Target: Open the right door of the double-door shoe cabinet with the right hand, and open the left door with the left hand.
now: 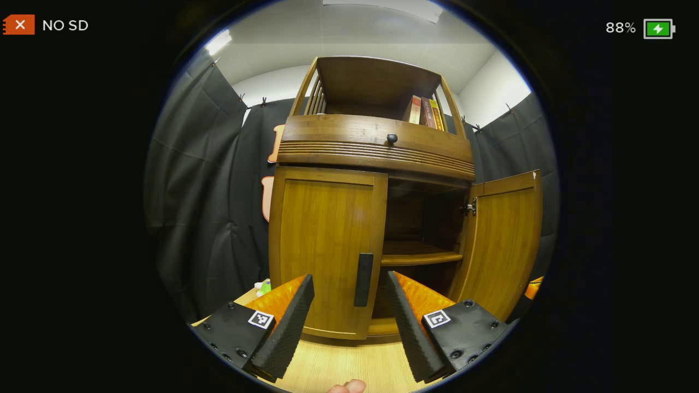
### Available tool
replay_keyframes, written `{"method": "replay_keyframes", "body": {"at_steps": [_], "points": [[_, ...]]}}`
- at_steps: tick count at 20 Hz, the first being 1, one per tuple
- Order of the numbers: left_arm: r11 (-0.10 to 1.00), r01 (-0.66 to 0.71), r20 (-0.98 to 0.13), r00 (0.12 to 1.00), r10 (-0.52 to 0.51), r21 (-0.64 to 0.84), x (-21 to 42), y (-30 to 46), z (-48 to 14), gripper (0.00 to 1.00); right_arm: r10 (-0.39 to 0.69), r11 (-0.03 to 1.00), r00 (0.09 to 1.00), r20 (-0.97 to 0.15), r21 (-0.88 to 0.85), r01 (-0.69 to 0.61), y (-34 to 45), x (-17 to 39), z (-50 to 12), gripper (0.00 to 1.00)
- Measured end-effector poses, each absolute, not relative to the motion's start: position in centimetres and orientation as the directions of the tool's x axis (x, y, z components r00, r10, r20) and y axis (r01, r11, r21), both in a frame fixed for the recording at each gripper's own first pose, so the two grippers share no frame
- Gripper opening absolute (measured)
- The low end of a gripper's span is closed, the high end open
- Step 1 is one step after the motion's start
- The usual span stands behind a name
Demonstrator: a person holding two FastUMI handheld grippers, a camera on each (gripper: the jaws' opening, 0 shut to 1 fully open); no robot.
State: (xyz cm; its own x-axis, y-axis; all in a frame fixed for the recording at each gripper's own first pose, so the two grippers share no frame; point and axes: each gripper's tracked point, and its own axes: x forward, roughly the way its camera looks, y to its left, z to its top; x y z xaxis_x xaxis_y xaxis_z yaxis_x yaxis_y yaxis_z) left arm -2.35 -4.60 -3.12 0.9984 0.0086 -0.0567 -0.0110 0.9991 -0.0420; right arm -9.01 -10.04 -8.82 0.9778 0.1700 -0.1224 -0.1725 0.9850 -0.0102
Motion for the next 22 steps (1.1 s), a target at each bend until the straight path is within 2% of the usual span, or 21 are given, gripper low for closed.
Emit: {"method": "replay_keyframes", "body": {"at_steps": [5,8,11,14,16,19,20,21,22], "points": [[0.997,0.018,-0.049,0.999,-0.021,-0.074,-1.2,-5.5,-2.9,0.81,0.226,0.974,0.972,-0.065,0.01,-0.226,-2.9,-7.3,-8.1,0.02],[0.997,0.022,-0.074,0.997,-0.028,-0.072,-0.1,-5.4,-4.2,0.82,0.241,0.97,0.962,-0.124,0.048,-0.237,-0.7,-6.0,-9.3,0.02],[0.998,0.019,-0.083,0.996,-0.025,-0.066,1.6,-5.3,-5.7,0.8,0.219,0.973,0.969,-0.113,0.1,-0.208,-0.6,-5.8,-8.8,0.04],[1.0,0.0,-0.096,0.995,-0.003,-0.029,3.6,-4.8,-7.4,0.81,0.205,0.976,0.971,-0.124,0.098,-0.194,-0.7,-5.6,-9.1,0.51],[1.0,0.003,-0.069,0.998,-0.004,-0.002,5.4,-4.3,-8.1,0.8,0.197,0.977,0.974,-0.114,0.107,-0.185,-1.0,-5.6,-8.9,0.51],[1.0,0.006,-0.095,0.995,-0.007,-0.005,8.3,-4.7,-10.4,0.8,0.194,0.978,0.976,-0.095,0.1,-0.184,-0.9,-5.8,-8.5,1.0],[1.0,0.016,-0.097,0.995,-0.017,-0.015,9.1,-4.8,-10.8,0.8,0.189,0.98,0.977,-0.098,0.087,-0.181,-0.9,-5.9,-8.5,1.0],[0.999,0.022,-0.095,0.995,-0.024,-0.028,10.1,-5.0,-11.2,0.8,0.189,0.98,0.976,-0.104,0.081,-0.181,-1.0,-6.1,-8.6,0.93],[0.999,0.029,-0.093,0.995,-0.032,-0.039,10.7,-5.3,-11.5,0.8,0.195,0.979,0.975,-0.11,0.084,-0.187,-1.0,-6.4,-8.7,1.0]]}}
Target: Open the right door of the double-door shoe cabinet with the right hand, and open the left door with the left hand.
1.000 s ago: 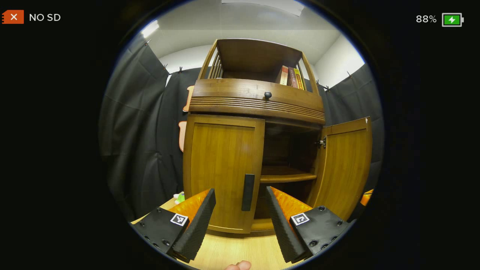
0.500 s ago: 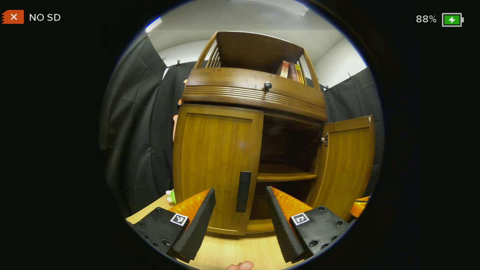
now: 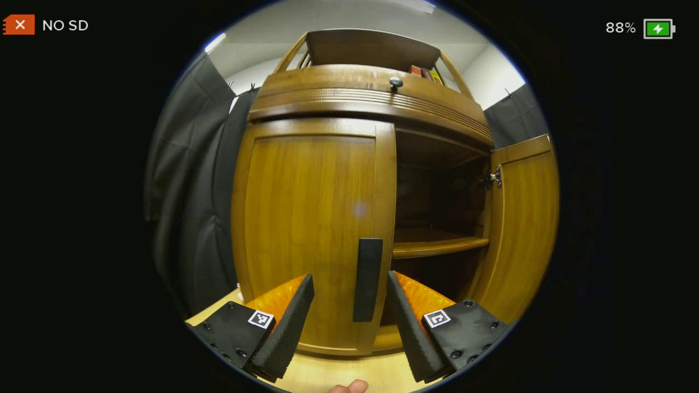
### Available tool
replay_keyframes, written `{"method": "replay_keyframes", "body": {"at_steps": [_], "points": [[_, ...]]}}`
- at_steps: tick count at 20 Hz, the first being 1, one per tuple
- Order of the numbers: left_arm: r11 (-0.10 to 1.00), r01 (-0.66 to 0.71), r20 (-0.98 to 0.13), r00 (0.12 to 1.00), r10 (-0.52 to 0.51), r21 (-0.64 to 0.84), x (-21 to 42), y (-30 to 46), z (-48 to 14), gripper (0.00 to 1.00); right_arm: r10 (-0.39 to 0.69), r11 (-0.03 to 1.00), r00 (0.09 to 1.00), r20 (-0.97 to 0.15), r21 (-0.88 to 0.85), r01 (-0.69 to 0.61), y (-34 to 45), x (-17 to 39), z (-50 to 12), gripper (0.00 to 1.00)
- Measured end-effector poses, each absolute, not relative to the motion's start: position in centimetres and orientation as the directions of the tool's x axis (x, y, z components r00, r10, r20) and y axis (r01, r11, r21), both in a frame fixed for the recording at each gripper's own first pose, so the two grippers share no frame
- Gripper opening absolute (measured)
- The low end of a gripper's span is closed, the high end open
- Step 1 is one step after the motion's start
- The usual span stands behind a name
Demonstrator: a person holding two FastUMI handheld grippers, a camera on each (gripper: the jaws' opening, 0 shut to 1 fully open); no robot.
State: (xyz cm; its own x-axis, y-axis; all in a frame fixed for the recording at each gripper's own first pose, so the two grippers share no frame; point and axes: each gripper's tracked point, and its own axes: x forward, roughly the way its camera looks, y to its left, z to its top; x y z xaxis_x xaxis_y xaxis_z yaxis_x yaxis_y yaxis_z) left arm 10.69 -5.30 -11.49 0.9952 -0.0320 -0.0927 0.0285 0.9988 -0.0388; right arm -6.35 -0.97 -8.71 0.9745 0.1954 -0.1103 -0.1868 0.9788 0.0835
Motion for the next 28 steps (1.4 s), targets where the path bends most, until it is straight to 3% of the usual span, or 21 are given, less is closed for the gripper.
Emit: {"method": "replay_keyframes", "body": {"at_steps": [1,2,4,5,6,7,20,22,25,26,28], "points": [[0.998,0.036,-0.095,0.995,-0.04,-0.048,11.7,-5.5,-12.1,0.8,0.202,0.977,0.973,-0.114,0.088,-0.193,-0.9,-6.6,-8.7,1.0],[0.998,0.041,-0.107,0.993,-0.046,-0.055,12.4,-5.8,-12.8,0.8,0.205,0.977,0.972,-0.115,0.086,-0.196,-1.0,-6.7,-8.8,0.93],[0.997,0.048,-0.124,0.991,-0.056,-0.063,13.3,-6.2,-13.7,0.8,0.197,0.979,0.973,-0.118,0.072,-0.19,-1.5,-6.7,-8.8,0.93],[0.997,0.047,-0.126,0.991,-0.053,-0.056,13.7,-6.1,-13.9,0.8,0.196,0.98,0.973,-0.117,0.069,-0.189,-1.7,-6.8,-8.6,1.0],[0.998,0.04,-0.129,0.991,-0.045,-0.043,14.4,-6.2,-14.1,0.8,0.198,0.979,0.974,-0.114,0.068,-0.191,-1.8,-6.9,-8.4,1.0],[0.999,0.035,-0.126,0.991,-0.038,-0.028,14.8,-6.1,-14.2,0.8,0.194,0.98,0.975,-0.11,0.068,-0.187,-2.0,-6.9,-8.2,0.93],[0.998,0.052,-0.088,0.995,-0.053,-0.02,16.3,-6.7,-14.2,0.85,0.18,0.981,0.979,-0.095,0.085,-0.173,-2.8,-6.1,-7.2,0.93],[0.995,0.074,-0.079,0.994,-0.079,-0.063,16.2,-7.8,-13.9,0.71,0.18,0.982,0.977,-0.112,0.081,-0.172,-2.7,-6.1,-7.7,0.93],[0.999,0.014,-0.076,0.997,-0.016,-0.038,15.8,-6.8,-14.1,0.49,0.183,0.982,0.975,-0.128,0.065,-0.176,-2.4,-6.6,-8.2,0.93],[0.998,0.039,-0.062,0.997,-0.042,-0.05,15.9,-7.2,-14.1,0.47,0.187,0.982,0.974,-0.131,0.063,-0.18,-2.2,-6.6,-8.3,0.93],[0.998,0.055,-0.087,0.995,-0.057,-0.026,15.8,-7.2,-14.1,0.28,0.192,0.981,0.971,-0.14,0.061,-0.185,-2.0,-6.5,-8.7,0.93]]}}
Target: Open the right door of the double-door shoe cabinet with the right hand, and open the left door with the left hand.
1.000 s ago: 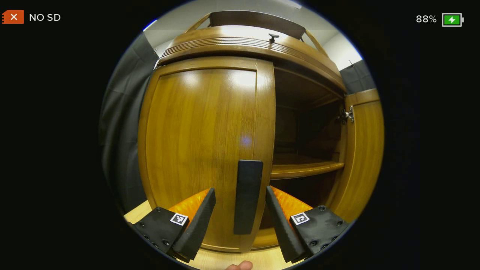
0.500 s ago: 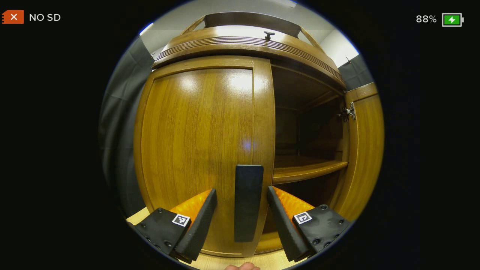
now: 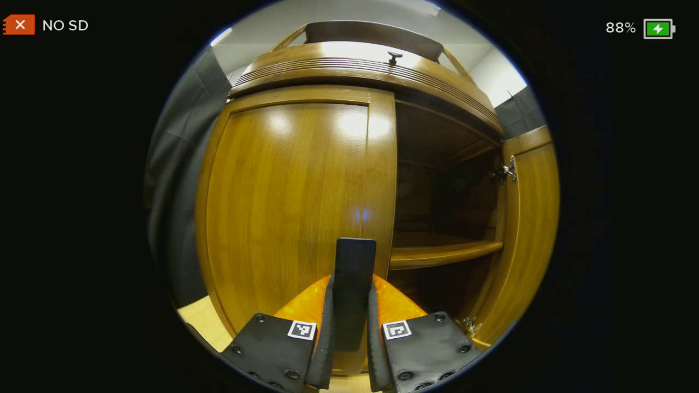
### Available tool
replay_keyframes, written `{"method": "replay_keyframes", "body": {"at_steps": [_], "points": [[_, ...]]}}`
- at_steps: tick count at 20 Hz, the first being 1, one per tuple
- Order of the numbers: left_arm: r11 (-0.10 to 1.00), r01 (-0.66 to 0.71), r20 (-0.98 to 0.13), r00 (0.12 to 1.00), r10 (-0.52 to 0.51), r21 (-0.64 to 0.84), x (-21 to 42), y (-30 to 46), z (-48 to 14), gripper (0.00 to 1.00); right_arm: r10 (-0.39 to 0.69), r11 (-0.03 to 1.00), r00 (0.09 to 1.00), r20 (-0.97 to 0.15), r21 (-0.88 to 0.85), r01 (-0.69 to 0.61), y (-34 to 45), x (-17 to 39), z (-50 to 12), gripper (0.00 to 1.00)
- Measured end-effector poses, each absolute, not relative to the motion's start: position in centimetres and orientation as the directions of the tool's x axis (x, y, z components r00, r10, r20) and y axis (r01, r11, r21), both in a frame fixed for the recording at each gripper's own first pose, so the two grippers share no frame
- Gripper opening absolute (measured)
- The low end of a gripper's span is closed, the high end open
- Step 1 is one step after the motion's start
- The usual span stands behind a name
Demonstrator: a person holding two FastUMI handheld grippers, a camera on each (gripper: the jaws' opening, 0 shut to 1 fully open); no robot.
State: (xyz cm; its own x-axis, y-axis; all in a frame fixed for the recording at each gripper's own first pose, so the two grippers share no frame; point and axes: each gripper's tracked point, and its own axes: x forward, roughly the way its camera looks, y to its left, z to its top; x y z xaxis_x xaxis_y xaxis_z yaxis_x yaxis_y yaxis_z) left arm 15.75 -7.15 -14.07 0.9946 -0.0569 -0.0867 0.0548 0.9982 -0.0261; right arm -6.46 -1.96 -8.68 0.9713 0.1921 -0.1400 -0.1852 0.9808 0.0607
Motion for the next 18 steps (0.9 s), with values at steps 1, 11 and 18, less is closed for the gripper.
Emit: {"method": "replay_keyframes", "body": {"at_steps": [1,11,18], "points": [[0.998,0.059,-0.096,0.994,-0.061,-0.015,15.9,-7.2,-14.3,0.23,0.196,0.98,0.97,-0.146,0.062,-0.189,-1.8,-6.7,-9.0,0.93],[0.998,0.05,-0.15,0.988,-0.046,0.024,12.0,-6.5,-13.6,0.23,0.217,0.975,0.969,-0.12,0.077,-0.209,-0.6,-6.6,-8.4,0.93],[0.999,-0.014,-0.159,0.987,0.02,0.042,3.9,-2.6,-11.7,0.23,0.234,0.972,0.964,-0.128,0.047,-0.23,0.3,-5.9,-9.2,1.0]]}}
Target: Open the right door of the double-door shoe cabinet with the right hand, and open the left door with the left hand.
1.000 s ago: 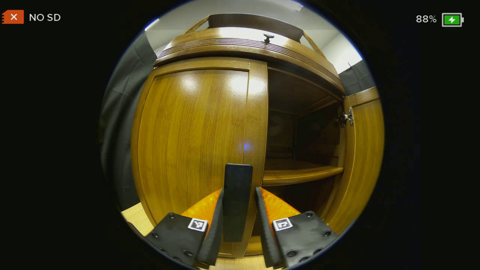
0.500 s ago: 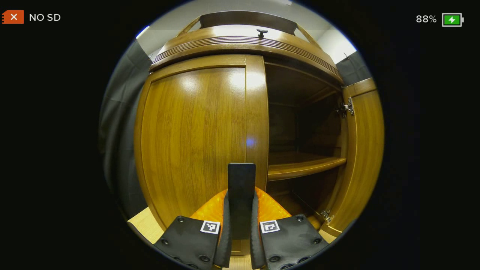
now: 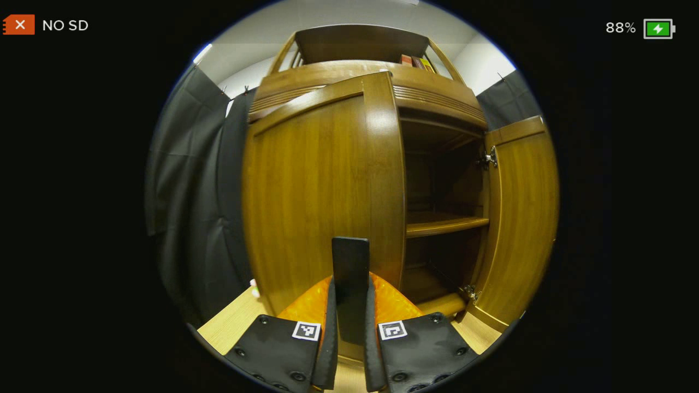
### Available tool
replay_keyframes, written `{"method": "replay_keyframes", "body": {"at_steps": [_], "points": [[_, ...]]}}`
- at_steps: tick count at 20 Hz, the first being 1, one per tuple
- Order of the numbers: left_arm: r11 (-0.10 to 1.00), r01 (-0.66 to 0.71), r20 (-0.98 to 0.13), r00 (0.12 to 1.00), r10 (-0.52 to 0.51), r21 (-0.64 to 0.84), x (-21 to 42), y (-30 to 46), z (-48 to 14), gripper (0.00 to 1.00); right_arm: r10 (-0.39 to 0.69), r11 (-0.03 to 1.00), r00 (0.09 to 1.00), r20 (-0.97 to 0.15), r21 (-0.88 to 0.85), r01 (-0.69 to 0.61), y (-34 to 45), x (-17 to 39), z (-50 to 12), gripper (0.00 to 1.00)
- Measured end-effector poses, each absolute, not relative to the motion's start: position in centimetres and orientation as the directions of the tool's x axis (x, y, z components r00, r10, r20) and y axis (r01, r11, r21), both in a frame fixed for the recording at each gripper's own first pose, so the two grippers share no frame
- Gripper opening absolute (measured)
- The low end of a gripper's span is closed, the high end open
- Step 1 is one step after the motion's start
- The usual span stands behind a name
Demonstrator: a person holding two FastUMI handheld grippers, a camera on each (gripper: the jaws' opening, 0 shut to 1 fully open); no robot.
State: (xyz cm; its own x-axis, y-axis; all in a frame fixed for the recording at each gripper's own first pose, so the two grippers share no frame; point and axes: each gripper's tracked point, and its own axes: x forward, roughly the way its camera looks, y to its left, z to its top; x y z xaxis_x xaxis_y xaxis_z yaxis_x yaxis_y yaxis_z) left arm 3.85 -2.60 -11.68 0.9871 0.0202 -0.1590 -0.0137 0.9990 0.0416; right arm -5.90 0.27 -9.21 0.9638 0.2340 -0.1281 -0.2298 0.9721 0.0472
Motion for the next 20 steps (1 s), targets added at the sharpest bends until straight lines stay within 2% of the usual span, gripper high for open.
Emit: {"method": "replay_keyframes", "body": {"at_steps": [1,2,3,6,7,11,12,16,20], "points": [[0.999,-0.015,-0.162,0.987,0.021,0.035,2.7,-2.0,-11.5,0.23,0.242,0.97,0.962,-0.129,0.043,-0.239,0.5,-5.7,-9.4,1.0],[0.999,-0.013,-0.165,0.986,0.019,0.034,1.8,-1.3,-11.2,0.23,0.252,0.968,0.959,-0.131,0.04,-0.248,0.8,-5.6,-9.5,0.93],[0.999,-0.012,-0.174,0.985,0.018,0.034,1.2,-0.6,-11.1,0.23,0.261,0.965,0.956,-0.135,0.038,-0.259,1.1,-5.5,-9.6,1.0],[0.998,-0.046,-0.169,0.984,0.054,0.049,-0.4,1.2,-10.7,0.22,0.27,0.963,0.953,-0.137,0.022,-0.269,1.7,-4.8,-9.9,1.0],[0.996,-0.067,-0.16,0.984,0.076,0.059,-0.9,2.0,-10.6,0.22,0.261,0.965,0.957,-0.125,0.009,-0.262,1.7,-4.6,-9.7,0.93],[0.99,-0.133,-0.161,0.977,0.141,0.055,-2.4,4.1,-10.2,0.18,0.274,0.961,0.958,-0.089,0.006,-0.275,2.6,-3.8,-9.0,0.94],[0.989,-0.137,-0.16,0.977,0.144,0.053,-2.8,4.5,-10.0,0.17,0.277,0.961,0.957,-0.089,0.004,-0.278,2.7,-3.6,-9.0,1.0],[0.988,-0.145,-0.153,0.976,0.153,0.061,-4.4,6.9,-9.8,0.16,0.29,0.957,0.953,-0.092,0.018,-0.289,3.6,-2.9,-9.3,1.0],[0.989,-0.078,-0.146,0.985,0.096,0.129,-5.3,9.0,-9.7,0.12,0.278,0.96,0.956,-0.088,0.022,-0.278,4.7,-1.9,-9.5,1.0]]}}
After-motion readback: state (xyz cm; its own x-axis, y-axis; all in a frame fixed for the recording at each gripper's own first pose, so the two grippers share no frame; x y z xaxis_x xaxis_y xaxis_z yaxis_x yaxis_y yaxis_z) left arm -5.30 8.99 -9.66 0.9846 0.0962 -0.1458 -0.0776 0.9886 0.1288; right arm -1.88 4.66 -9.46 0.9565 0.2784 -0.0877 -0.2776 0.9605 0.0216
